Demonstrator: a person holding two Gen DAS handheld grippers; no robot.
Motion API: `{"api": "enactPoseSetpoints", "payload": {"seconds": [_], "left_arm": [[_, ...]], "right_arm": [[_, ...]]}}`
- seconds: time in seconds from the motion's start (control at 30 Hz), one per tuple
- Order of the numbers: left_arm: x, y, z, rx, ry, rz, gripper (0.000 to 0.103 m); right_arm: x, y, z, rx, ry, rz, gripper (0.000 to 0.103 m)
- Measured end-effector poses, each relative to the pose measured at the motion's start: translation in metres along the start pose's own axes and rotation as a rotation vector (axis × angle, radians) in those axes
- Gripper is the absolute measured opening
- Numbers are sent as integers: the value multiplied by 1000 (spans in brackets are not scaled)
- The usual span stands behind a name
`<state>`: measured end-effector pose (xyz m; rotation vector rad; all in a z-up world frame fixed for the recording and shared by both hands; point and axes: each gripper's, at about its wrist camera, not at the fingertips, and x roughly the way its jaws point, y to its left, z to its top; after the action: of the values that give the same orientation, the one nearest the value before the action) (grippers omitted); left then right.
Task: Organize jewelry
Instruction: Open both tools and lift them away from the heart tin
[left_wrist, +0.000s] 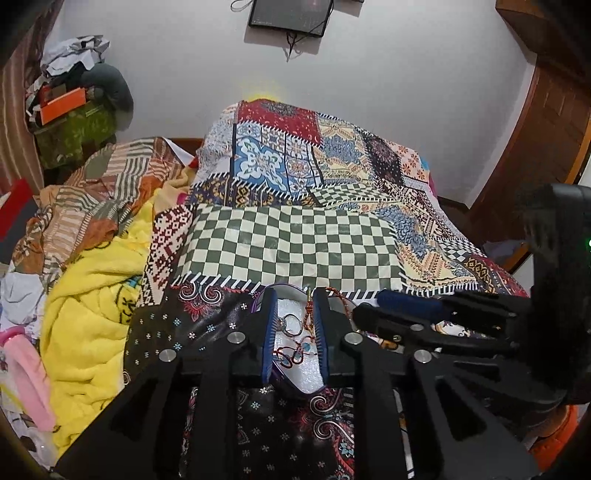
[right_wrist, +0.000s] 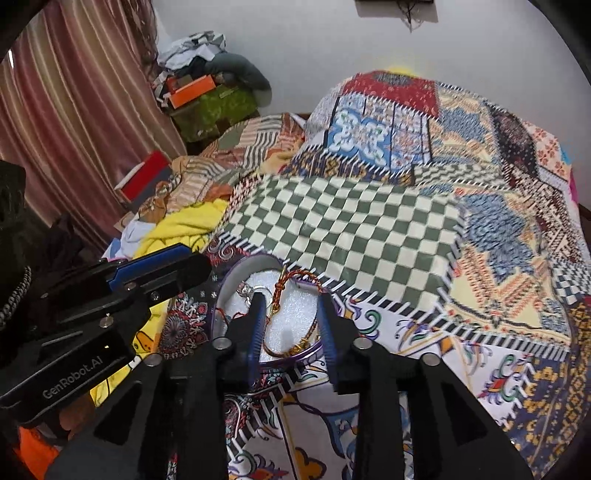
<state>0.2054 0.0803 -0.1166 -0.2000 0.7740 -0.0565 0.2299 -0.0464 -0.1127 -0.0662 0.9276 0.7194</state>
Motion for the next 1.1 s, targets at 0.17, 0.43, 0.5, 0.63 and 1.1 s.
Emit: {"api": "enactPoseSetpoints", "payload": {"seconds": [0.17, 0.43, 0.5, 0.63, 1.1], "left_arm": [[-16, -9, 1, 24, -20, 9, 22], [-40, -26, -3, 56, -43, 4, 32], [-43, -33, -6, 68, -38, -1, 33], [-44, -48, -15, 96, -22, -16, 39], [-2, -105, -69, 174, 169, -115, 40]], "right_arm": [[-32, -2, 0, 7, -60, -40, 34], [-83, -12, -10, 15, -140, -122, 40], [-94, -16, -16, 26, -156, -138, 42], [-107, -24, -31, 42, -163, -186, 43], [-131, -76, -86, 173, -109, -279, 43]]}}
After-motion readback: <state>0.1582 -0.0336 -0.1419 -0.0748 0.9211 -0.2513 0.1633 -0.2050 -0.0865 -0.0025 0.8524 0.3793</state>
